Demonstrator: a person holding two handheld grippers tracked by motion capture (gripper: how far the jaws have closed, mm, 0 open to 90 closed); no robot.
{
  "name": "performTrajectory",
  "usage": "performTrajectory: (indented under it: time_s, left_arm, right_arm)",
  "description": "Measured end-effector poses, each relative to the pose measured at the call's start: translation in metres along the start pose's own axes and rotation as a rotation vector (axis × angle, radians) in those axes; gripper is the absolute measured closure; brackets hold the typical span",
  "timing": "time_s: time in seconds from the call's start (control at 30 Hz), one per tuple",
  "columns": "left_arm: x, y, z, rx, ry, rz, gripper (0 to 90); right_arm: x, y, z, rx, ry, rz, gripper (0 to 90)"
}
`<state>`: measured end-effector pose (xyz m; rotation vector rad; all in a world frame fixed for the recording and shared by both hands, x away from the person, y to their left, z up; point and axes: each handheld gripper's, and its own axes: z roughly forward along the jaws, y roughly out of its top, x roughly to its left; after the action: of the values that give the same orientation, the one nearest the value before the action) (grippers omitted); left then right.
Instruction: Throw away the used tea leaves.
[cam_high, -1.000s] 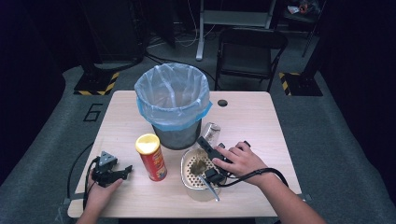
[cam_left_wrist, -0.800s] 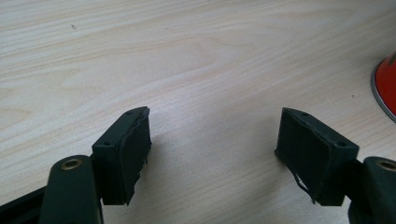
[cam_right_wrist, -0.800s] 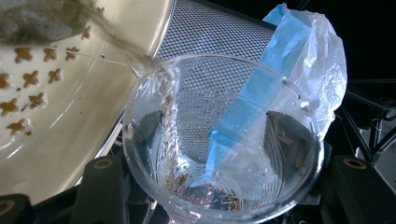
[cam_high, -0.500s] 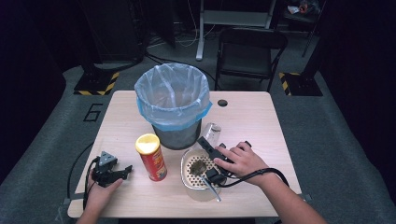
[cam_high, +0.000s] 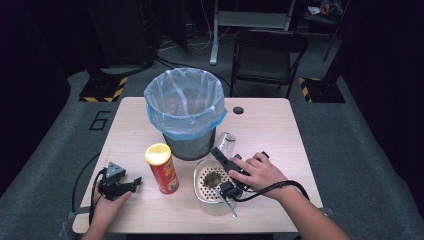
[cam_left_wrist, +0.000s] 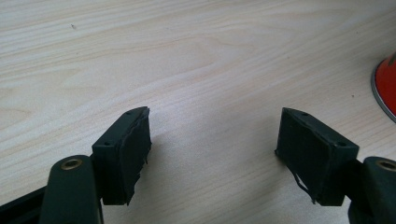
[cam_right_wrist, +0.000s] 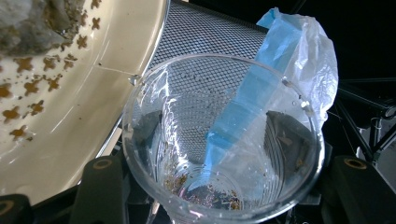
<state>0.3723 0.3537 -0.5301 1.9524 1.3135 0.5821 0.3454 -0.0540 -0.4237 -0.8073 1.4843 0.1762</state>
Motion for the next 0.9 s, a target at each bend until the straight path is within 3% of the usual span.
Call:
performTrajectory:
  time_s: [0.33, 0.73, 0.77, 0.87, 0.9]
  left_arm:
    - [0.0002, 0.0001, -0.0001, 0.0, 0.002, 0.003, 25.8]
    - [0.0, 0.0, 0.0, 0.0, 0.0, 0.0, 25.7]
    - [0.0, 0.0, 0.0, 0.0, 0.0, 0.0, 25.7]
    - [0.0003, 0.0001, -0.0002, 0.001, 0.003, 0.005, 25.7]
    - [0.0003, 0.0001, -0.0002, 0.001, 0.003, 0.006, 25.7]
  right_arm:
    - [-0.0012, 0.0003, -0.0001, -0.009, -0.016, -0.015, 38.3]
    - [0.0008, 0.0003, -0.0012, -0.001, -0.026, 0.009, 38.2]
    - [0.0, 0.0004, -0.0016, -0.006, 0.018, -0.025, 38.1]
    - [-0.0006, 0.0008, -0.0017, -0.006, 0.003, -0.026, 38.1]
    - [-0.0017, 0.0009, -0.0011, -0.009, -0.022, -0.023, 38.1]
